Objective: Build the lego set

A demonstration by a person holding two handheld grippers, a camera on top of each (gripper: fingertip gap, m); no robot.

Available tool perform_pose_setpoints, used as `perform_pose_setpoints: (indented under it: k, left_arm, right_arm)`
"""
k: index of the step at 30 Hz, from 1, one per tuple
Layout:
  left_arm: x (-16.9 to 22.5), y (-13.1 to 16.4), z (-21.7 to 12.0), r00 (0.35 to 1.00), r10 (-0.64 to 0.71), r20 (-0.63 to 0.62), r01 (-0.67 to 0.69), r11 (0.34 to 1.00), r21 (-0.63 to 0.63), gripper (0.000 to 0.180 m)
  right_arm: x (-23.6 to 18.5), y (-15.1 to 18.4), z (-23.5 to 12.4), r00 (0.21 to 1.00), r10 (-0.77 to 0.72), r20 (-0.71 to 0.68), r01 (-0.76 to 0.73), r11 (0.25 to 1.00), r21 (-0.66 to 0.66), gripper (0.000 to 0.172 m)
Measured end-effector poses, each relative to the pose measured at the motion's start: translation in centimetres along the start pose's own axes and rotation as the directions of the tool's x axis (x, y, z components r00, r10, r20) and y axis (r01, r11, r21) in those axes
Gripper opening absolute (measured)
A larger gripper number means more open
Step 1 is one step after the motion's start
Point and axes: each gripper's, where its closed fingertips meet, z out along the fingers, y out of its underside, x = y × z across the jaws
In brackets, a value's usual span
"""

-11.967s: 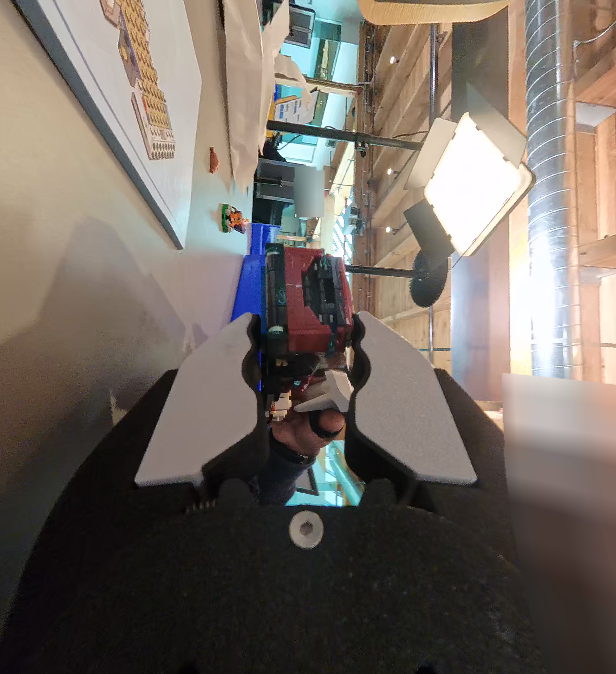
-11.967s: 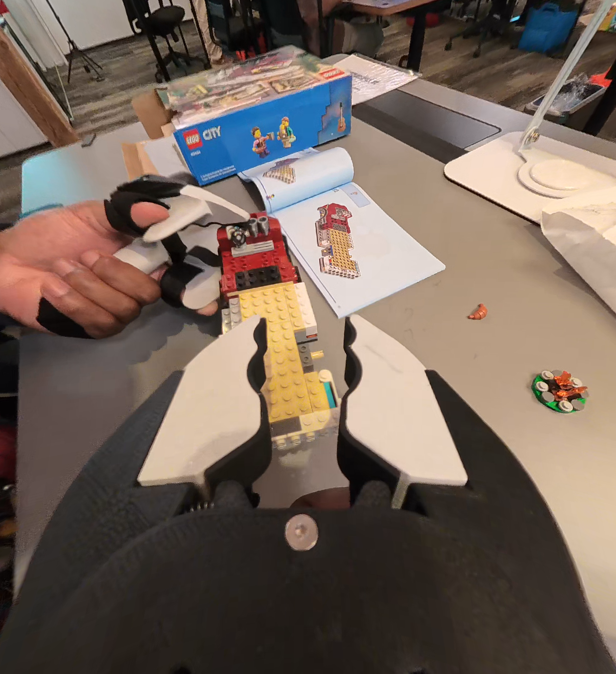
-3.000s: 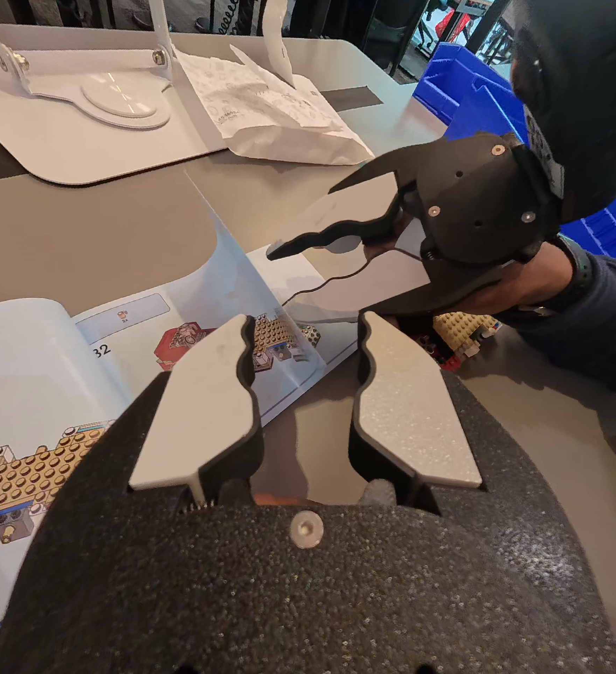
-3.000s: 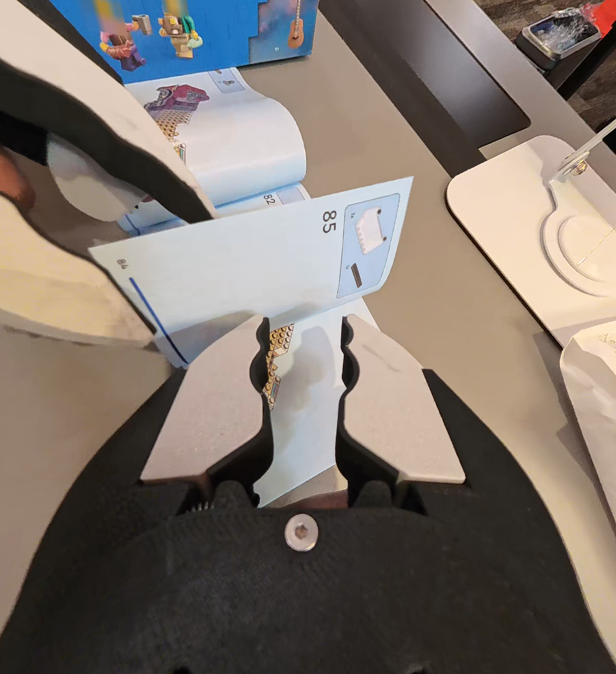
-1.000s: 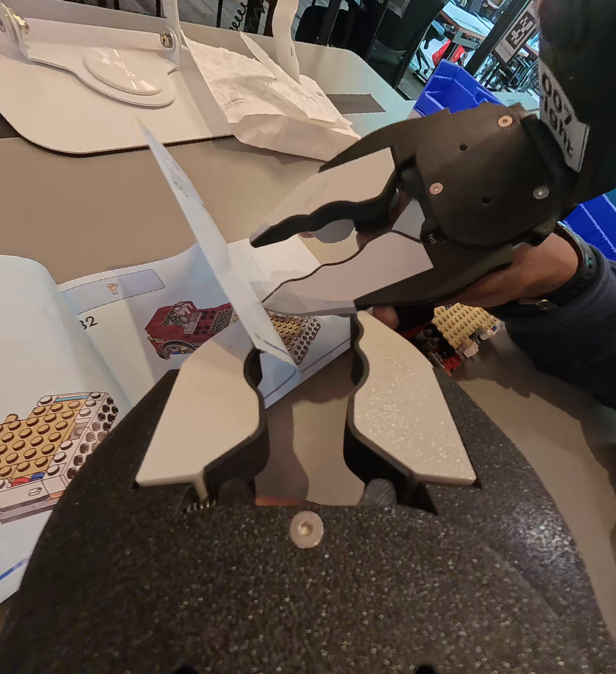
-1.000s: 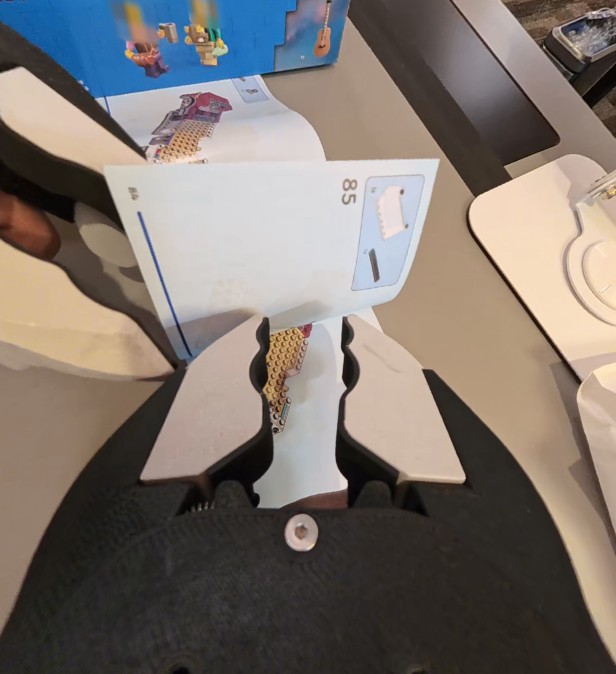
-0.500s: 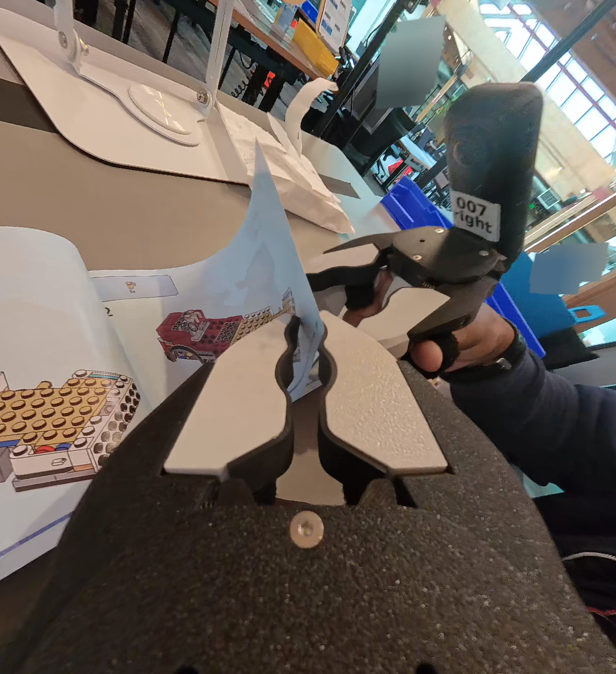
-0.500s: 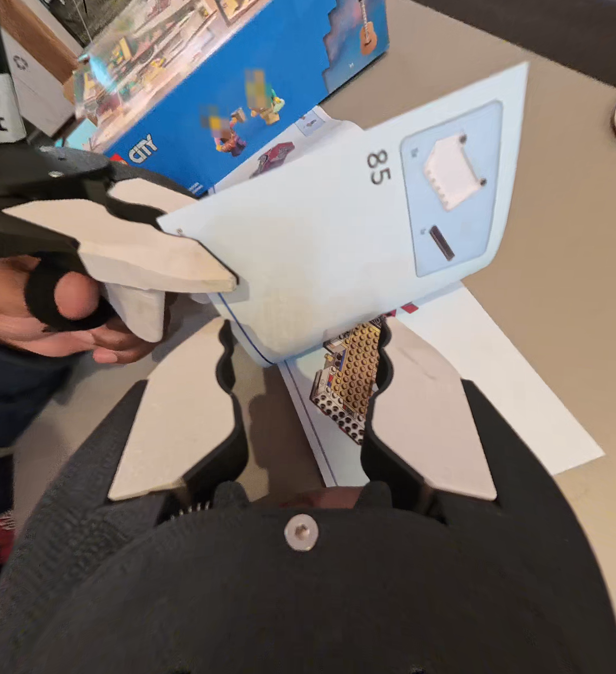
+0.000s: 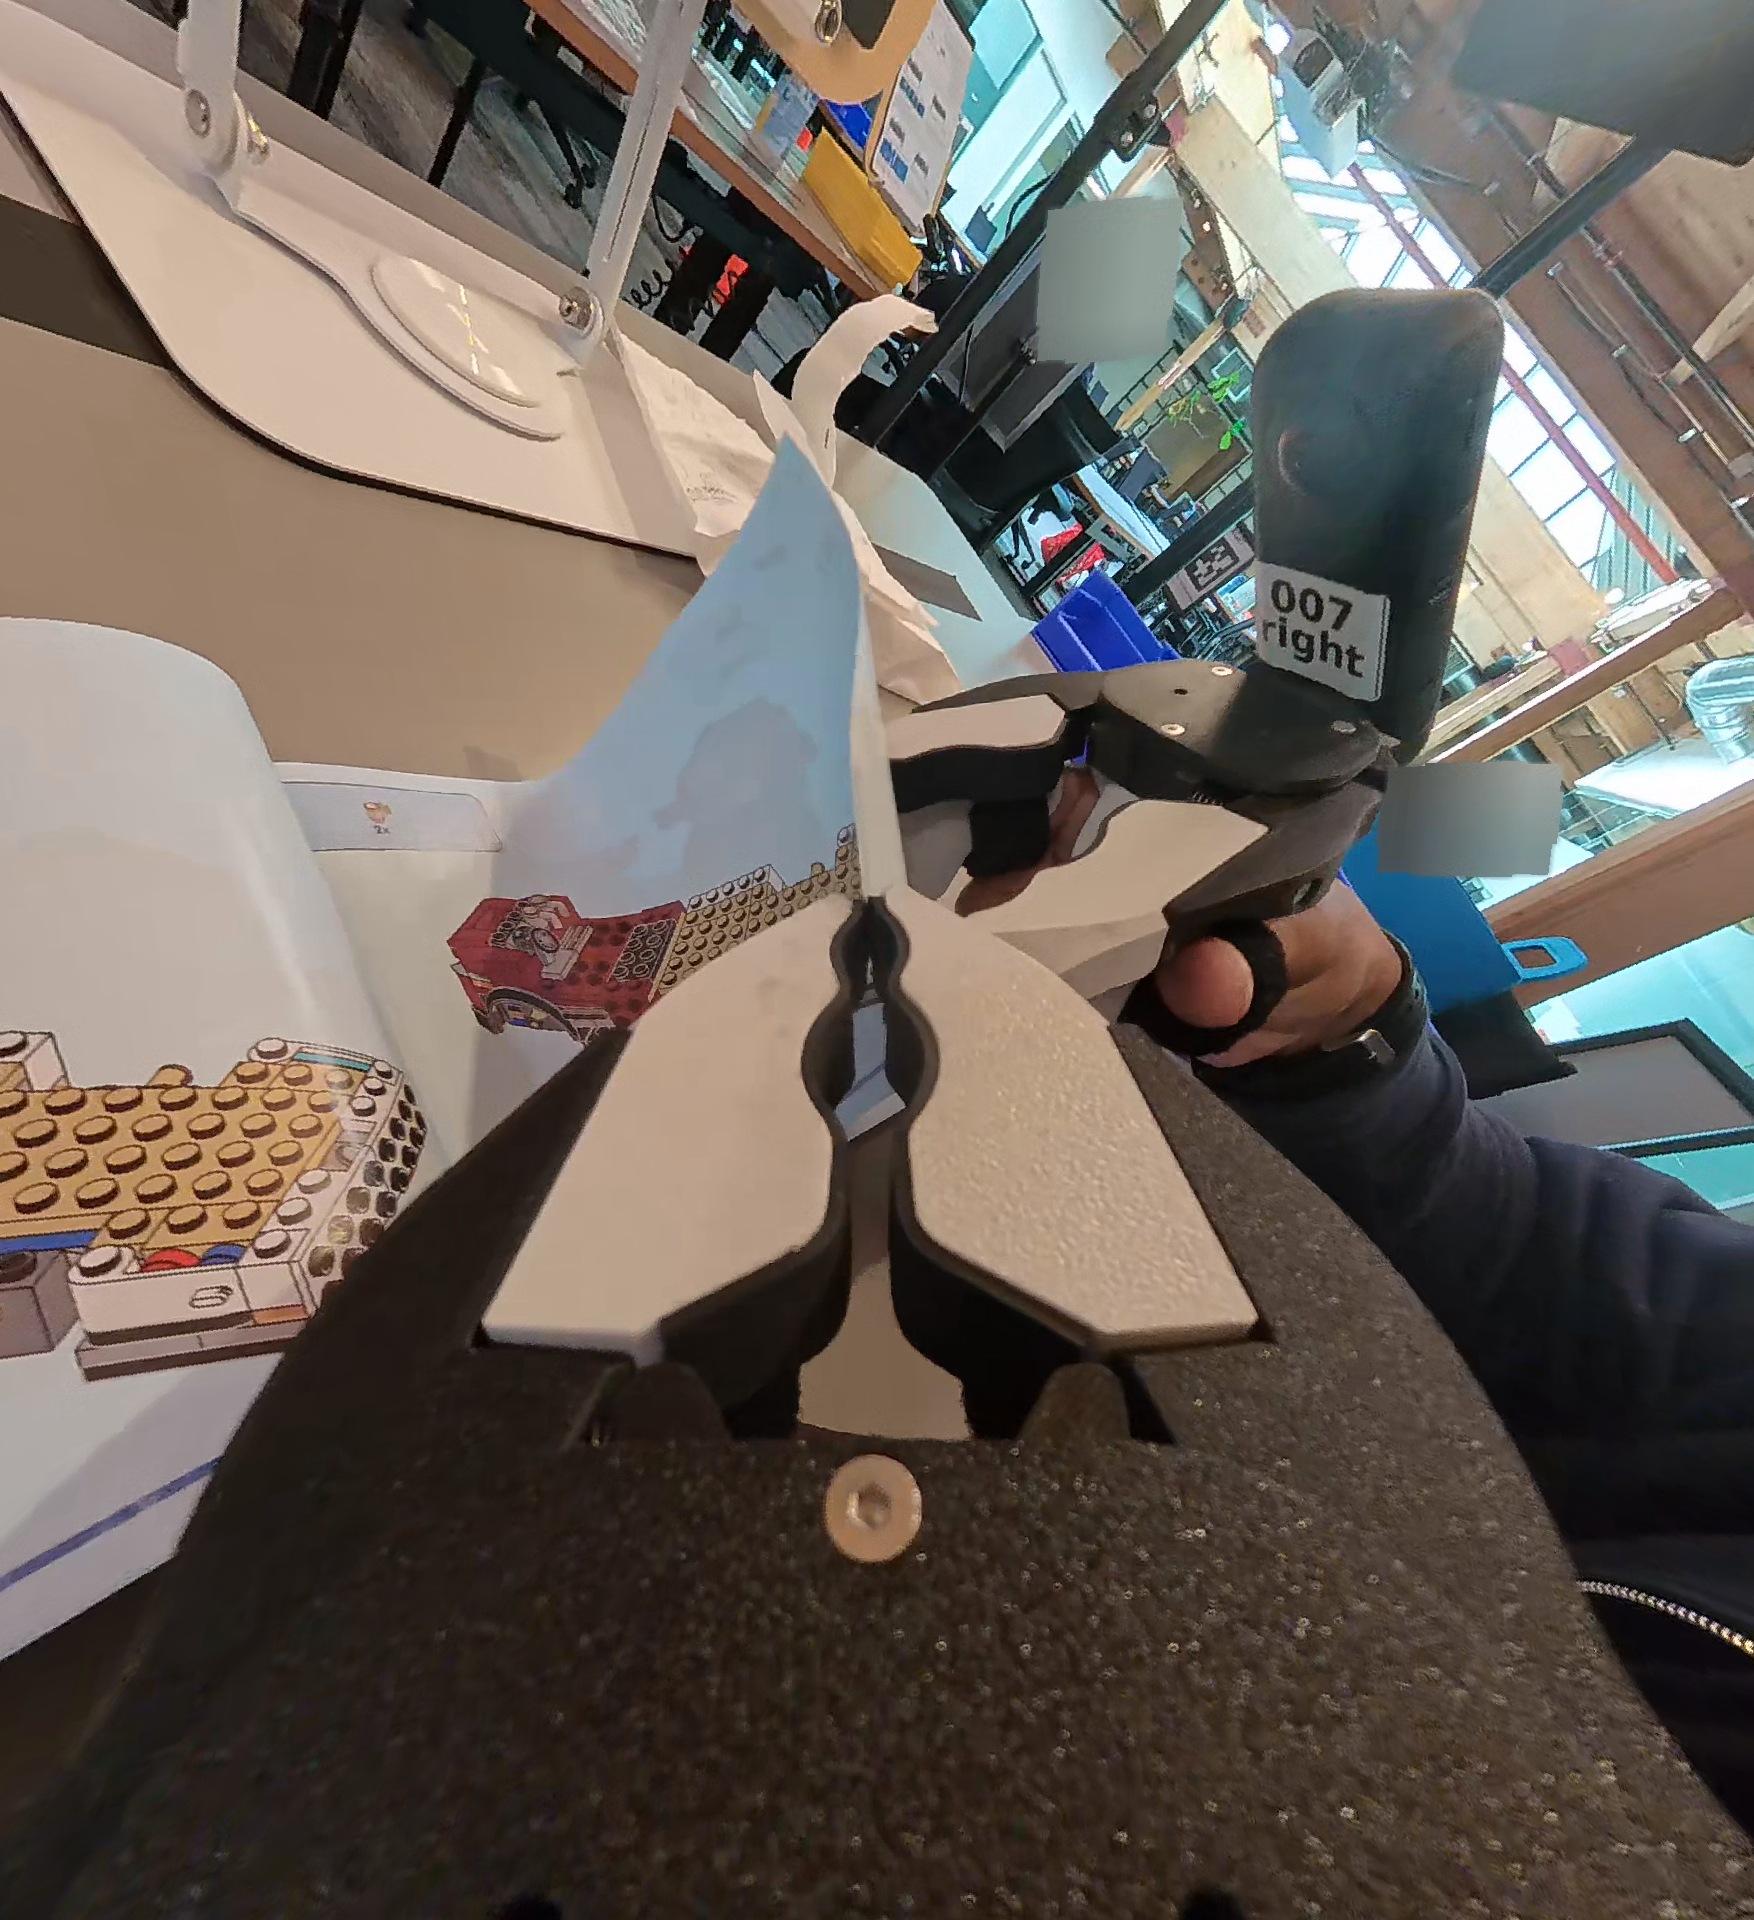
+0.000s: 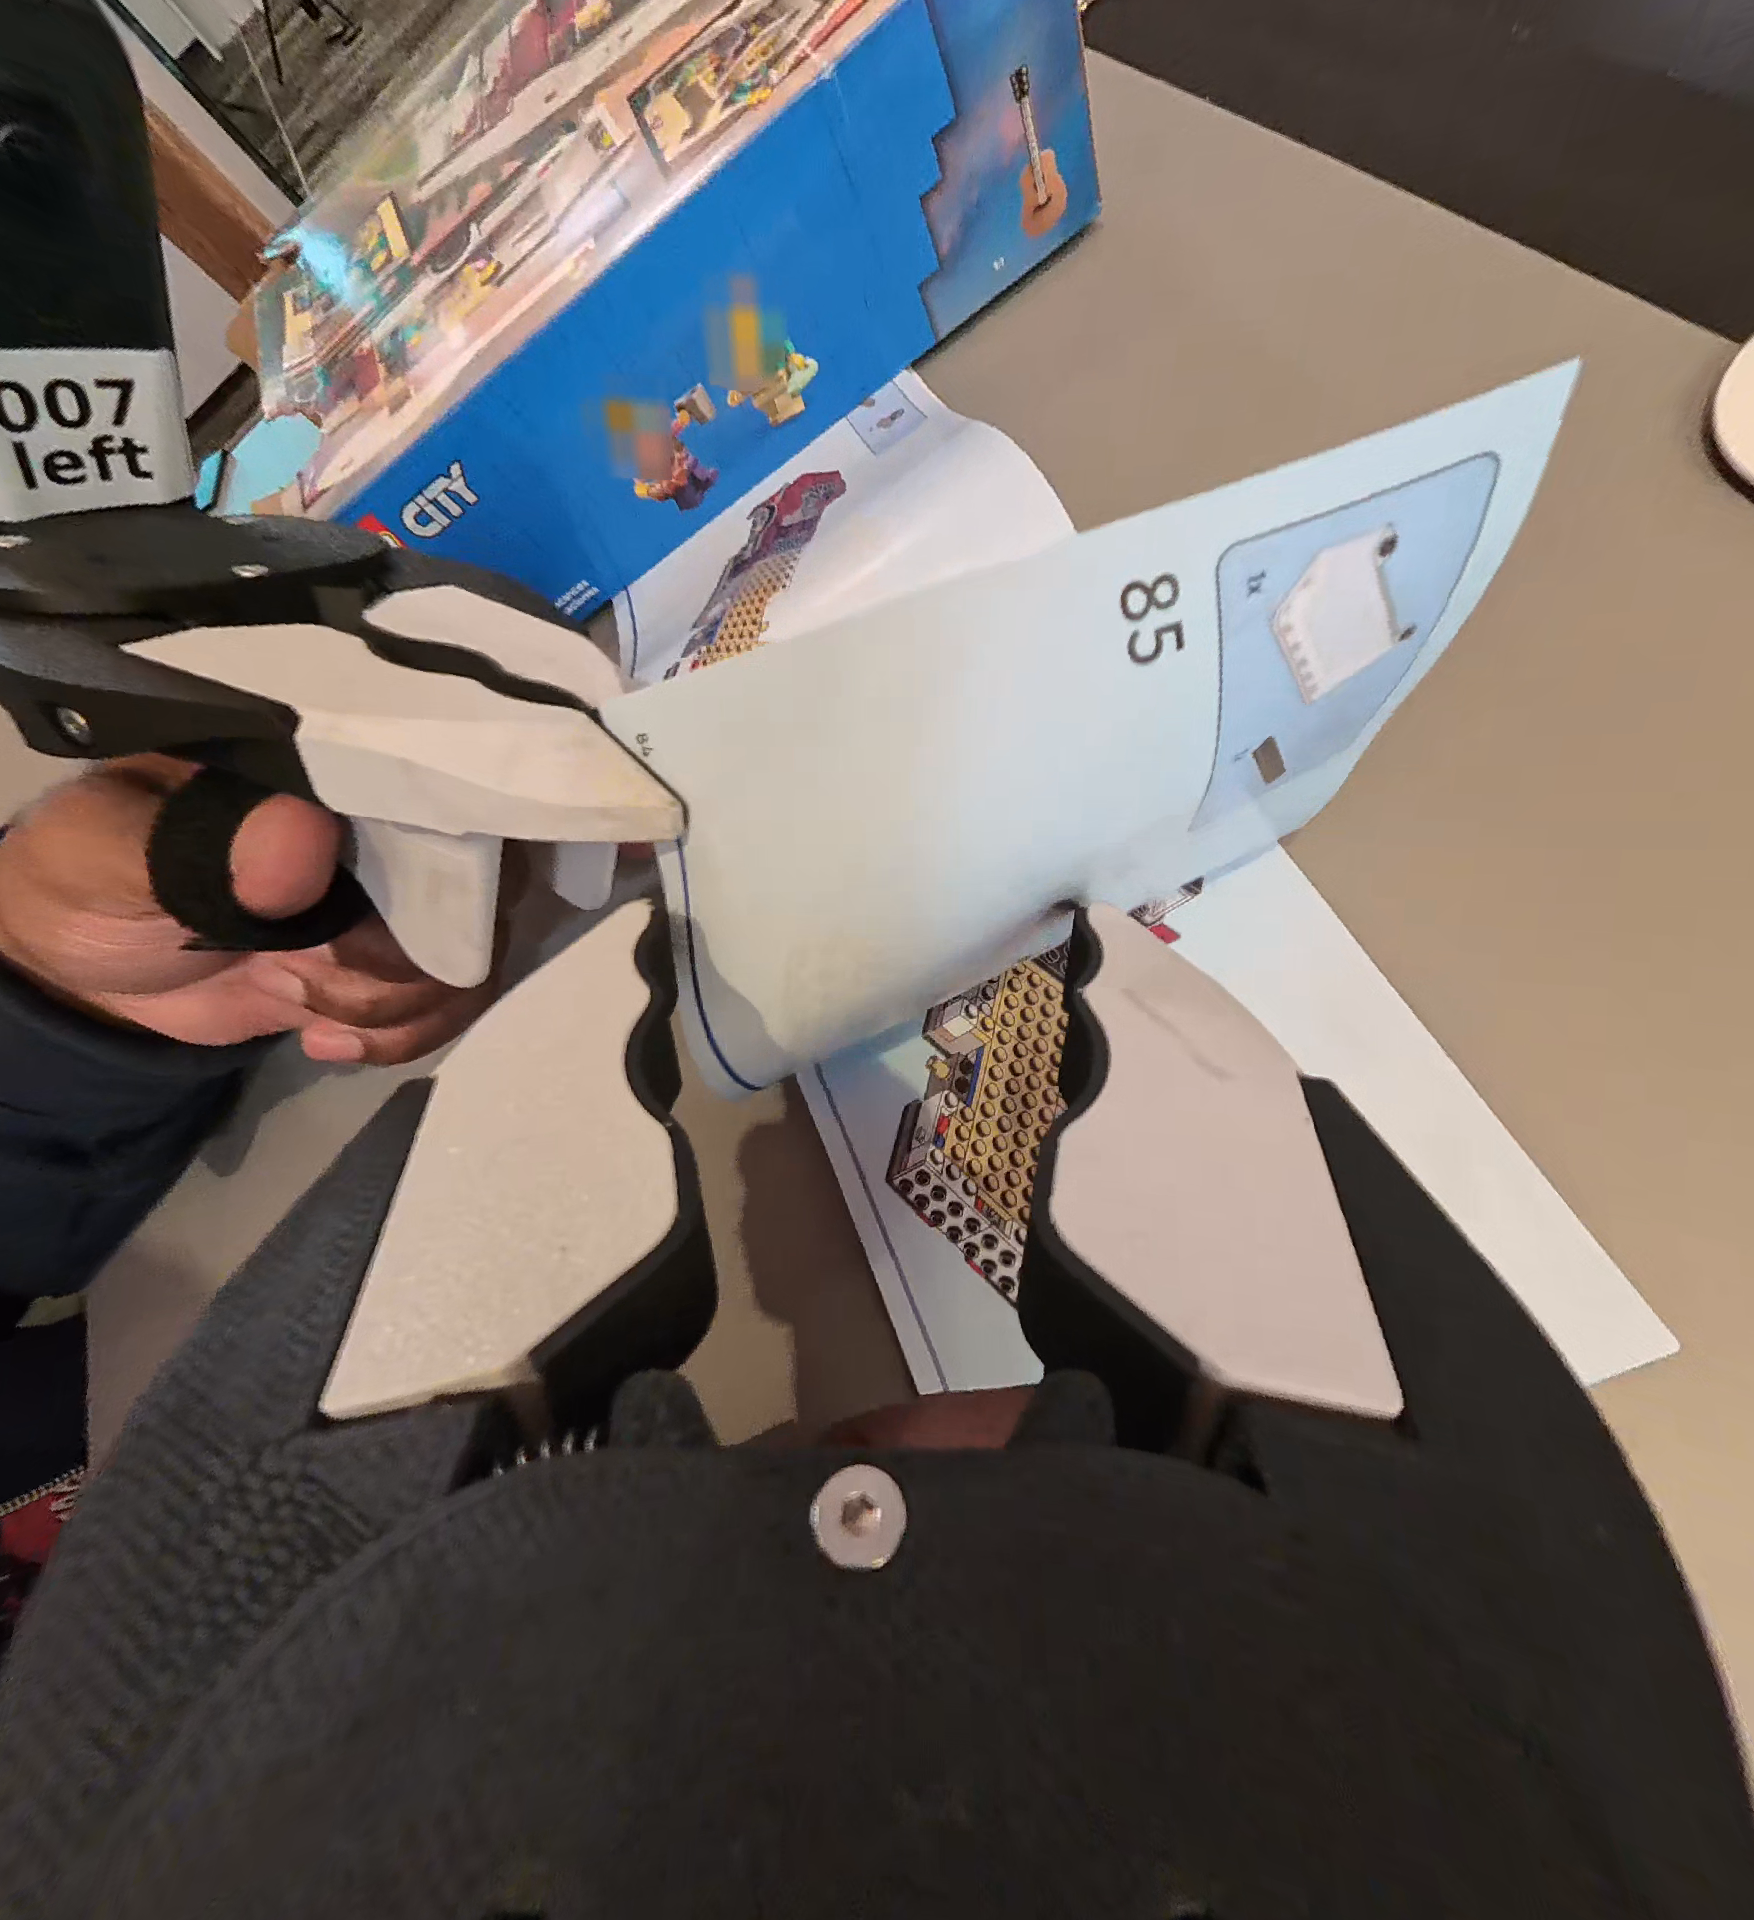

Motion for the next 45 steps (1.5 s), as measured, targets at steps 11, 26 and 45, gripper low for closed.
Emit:
perform_pose_setpoints:
  k: [11, 26, 45]
  left_arm:
    - [0.1, -0.5, -0.4, 0.997, -0.058, -0.045, 0.059, 0.998, 0.025, 0.0]
    - [1.0, 0.1, -0.1, 0.991, -0.057, -0.125, 0.053, 0.998, -0.032, 0.015]
    - [0.6, -0.4, -0.4, 0.98, -0.121, -0.158, 0.123, 0.992, 0.001, 0.0]
  right_arm:
    - [-0.2, -0.7, -0.6, 0.979, 0.154, 0.132, -0.162, 0.986, 0.047, 0.077]
    - [0.8, -0.1, 0.1, 0.96, 0.254, 0.121, -0.26, 0.965, 0.034, 0.066]
    - [0.0, -0.3, 0.0, 0.989, 0.127, 0.077, -0.131, 0.99, 0.046, 0.083]
